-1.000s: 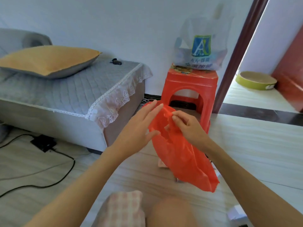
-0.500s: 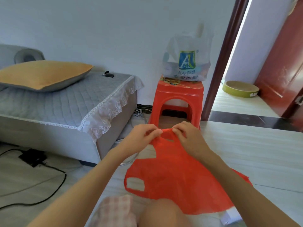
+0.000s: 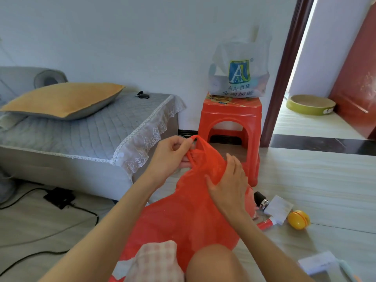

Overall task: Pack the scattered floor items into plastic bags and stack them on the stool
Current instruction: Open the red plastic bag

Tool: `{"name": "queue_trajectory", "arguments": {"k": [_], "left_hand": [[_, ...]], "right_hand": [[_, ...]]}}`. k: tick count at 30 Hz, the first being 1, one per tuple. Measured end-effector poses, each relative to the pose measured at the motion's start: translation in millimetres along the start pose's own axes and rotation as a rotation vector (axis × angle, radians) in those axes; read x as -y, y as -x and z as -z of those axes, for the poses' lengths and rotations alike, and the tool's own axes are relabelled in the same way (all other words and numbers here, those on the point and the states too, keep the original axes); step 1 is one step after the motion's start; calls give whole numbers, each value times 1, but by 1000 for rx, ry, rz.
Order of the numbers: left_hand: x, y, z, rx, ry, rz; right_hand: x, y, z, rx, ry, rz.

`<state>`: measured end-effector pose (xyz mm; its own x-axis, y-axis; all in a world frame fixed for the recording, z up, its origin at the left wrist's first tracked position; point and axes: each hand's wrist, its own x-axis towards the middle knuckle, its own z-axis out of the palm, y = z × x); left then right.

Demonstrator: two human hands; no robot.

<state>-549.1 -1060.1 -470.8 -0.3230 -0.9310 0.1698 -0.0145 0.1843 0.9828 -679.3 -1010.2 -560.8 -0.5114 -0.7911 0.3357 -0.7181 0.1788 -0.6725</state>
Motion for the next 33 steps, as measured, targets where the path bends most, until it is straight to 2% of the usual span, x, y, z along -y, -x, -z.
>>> {"name": "queue_trajectory", "arguments": {"k": [2, 5, 7, 8, 10, 15, 17, 19, 21, 23, 25, 26, 28, 30, 32, 33], "left_hand": [[-5, 1, 9, -63, -24, -14], [-8, 2, 28, -185, 104, 45], [-8, 4, 40, -192, 171, 128], [-7, 5, 45, -191, 166, 164], [-1, 6, 54, -206, 102, 221], [19, 5, 76, -199, -19, 295], [24, 5, 86, -182, 7, 318], [26, 5, 94, -169, 27, 358], [30, 2, 99, -176, -93, 371], [36, -1, 99, -295, -360, 252], [34, 2, 89, -455, -545, -22], [30, 7, 81, -436, -584, -199], [24, 17, 63, -173, -743, -513], [32, 20, 49, 86, -1078, -677], [41, 20, 42, 151, -1235, -666], [42, 21, 39, 131, -1187, -629]], "right_hand": [[0, -3, -3, -57, -71, 47], [-5, -5, -3, -207, -79, 187], [-11, -9, -1, -303, -22, 257], [-13, -13, 2, -294, -51, 237], [-16, -24, 8, -140, -234, 107], [-16, -47, 43, 563, -975, -362], [-16, -51, 55, 782, -1062, -417], [-17, -54, 59, 871, -1076, -438], [-14, -57, 58, 852, -1071, -490], [-9, -58, 52, 794, -1062, -509], [1, -58, 44, 708, -1056, -468], [6, -59, 40, 668, -1063, -443], [16, -59, 33, 626, -1066, -400], [25, -60, 27, 627, -1048, -353], [31, -58, 23, 665, -1050, -325], [33, -57, 24, 692, -1054, -311]]}}
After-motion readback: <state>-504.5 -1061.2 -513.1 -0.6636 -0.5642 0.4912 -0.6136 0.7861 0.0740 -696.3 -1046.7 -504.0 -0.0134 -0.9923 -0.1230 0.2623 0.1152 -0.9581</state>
